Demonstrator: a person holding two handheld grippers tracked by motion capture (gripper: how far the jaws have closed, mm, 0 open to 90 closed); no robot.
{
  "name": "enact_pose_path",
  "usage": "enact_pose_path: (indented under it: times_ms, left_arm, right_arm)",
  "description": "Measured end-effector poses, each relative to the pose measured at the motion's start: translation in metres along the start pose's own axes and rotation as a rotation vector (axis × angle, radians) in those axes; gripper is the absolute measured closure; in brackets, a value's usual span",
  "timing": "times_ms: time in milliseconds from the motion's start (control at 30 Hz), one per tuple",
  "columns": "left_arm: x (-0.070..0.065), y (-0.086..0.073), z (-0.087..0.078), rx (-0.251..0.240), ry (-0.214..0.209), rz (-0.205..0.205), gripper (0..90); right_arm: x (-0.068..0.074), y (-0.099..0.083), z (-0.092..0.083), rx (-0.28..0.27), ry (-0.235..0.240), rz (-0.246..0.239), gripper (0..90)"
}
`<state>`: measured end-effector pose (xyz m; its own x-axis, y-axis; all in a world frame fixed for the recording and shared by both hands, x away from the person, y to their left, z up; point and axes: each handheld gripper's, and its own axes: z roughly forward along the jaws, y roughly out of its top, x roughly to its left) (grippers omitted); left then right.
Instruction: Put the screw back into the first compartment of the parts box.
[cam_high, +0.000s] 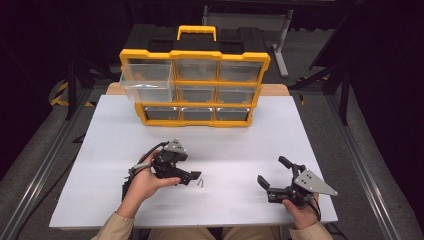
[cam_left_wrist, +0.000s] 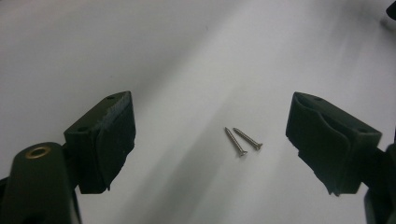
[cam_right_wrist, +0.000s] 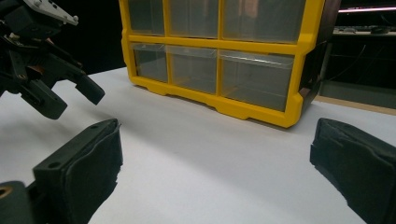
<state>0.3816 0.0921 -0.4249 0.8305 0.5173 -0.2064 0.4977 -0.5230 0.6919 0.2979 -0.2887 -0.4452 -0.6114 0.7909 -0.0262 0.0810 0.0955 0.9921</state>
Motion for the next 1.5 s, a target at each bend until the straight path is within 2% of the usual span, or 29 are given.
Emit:
enact_pose_path:
  times_ms: [133,200,267,333,467,567,733,1000,1100,1267,1500]
  left_arm:
    - [-0.004,-0.003,0.004,-0.004,0.011,0.002,21.0]
    - [-0.005,-0.005,0.006,-0.003,0.014,0.003,25.6]
    - [-0.006,-0.007,0.006,0.003,0.036,0.011,32.7]
    - [-0.008,-0.008,0.008,0.006,0.037,0.015,39.9]
    - [-0.01,-0.01,0.012,0.007,0.029,-0.004,53.1]
    - [-0.01,-0.012,0.016,0.016,0.022,-0.005,57.2]
    - [-0.01,-0.014,0.023,0.027,-0.001,-0.038,62.4]
    - [-0.012,-0.014,0.03,0.065,-0.019,-0.054,72.7]
    - [-0.012,-0.014,0.031,0.073,-0.003,-0.05,75.9]
    - [-0.012,-0.014,0.031,0.087,-0.009,-0.066,78.4]
    - [-0.011,-0.013,0.031,0.101,0.006,-0.07,83.6]
  right_arm:
    - [0.001,0.0,0.0,-0.002,0.003,-0.003,2.7]
    - [0.001,0.0,0.0,-0.002,0.003,-0.002,2.7]
    - [0.001,0.001,0.0,-0.002,0.004,-0.007,2.7]
    - [0.001,0.001,0.0,-0.003,0.001,-0.005,2.7]
    - [0.001,0.001,0.0,-0.003,-0.001,-0.006,2.7]
    - [0.001,0.0,0.001,-0.003,-0.001,-0.004,2.7]
    - [0.0,0.0,0.001,-0.002,0.002,-0.005,2.7]
    - [0.001,0.0,0.002,0.002,0.005,-0.009,2.9]
    - [0.001,0.0,0.002,0.002,0.005,-0.008,2.9]
    - [0.002,0.0,0.001,0.001,0.007,-0.012,2.9]
    - [0.001,0.0,0.001,0.003,0.004,-0.007,2.9]
